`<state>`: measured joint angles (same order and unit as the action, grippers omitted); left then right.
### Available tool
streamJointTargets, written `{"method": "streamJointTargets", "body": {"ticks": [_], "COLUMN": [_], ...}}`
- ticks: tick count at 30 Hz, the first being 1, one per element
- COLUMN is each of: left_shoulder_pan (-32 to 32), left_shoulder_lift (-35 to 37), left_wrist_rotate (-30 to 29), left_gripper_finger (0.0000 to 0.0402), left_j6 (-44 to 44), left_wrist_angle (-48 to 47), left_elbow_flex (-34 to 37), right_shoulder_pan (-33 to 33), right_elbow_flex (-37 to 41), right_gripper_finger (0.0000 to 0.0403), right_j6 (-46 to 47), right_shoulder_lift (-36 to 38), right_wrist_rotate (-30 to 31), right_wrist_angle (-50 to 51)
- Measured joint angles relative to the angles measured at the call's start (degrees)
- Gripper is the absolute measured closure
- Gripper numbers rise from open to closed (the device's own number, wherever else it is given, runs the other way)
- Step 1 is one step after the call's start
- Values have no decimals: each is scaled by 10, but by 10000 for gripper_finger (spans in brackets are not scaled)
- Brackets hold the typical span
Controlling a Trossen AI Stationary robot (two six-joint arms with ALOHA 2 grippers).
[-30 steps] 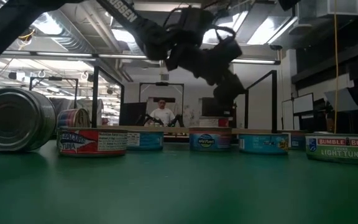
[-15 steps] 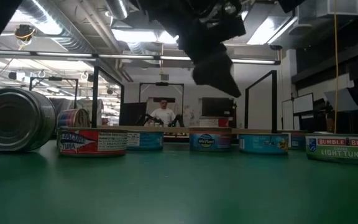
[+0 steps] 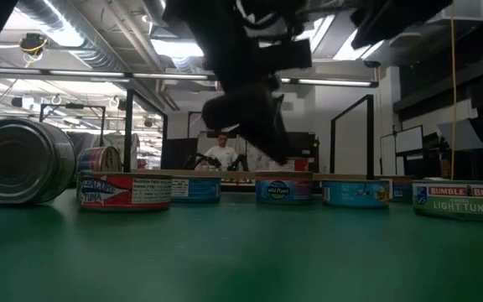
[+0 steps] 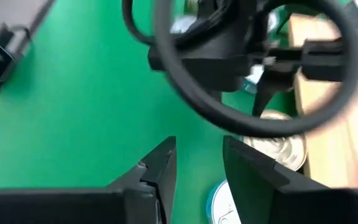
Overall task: Stack canned seafood by type on shelf
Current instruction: Put the blue pink tuna can on the shelf
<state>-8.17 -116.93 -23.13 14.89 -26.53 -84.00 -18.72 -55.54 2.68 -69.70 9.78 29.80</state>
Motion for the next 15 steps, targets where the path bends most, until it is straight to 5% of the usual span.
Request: {"method": "streamJointTargets", "body": {"ticks": [15], "left_shoulder_pan": [33], "left_shoulder_lift": [-1], "left_wrist_rotate": [-9], "left_gripper_finger": [204], "left_j6": [-3], "left_wrist_angle": [45], "left_elbow_flex": [63], "right_shoulder_pan": [0], "right_elbow_flex": [1], "right_gripper_finger": [271], "right_j6": [-2], "right_shoulder_lift": [-75], "right_wrist_rotate": [1], "right_wrist_angle": [-2]}}
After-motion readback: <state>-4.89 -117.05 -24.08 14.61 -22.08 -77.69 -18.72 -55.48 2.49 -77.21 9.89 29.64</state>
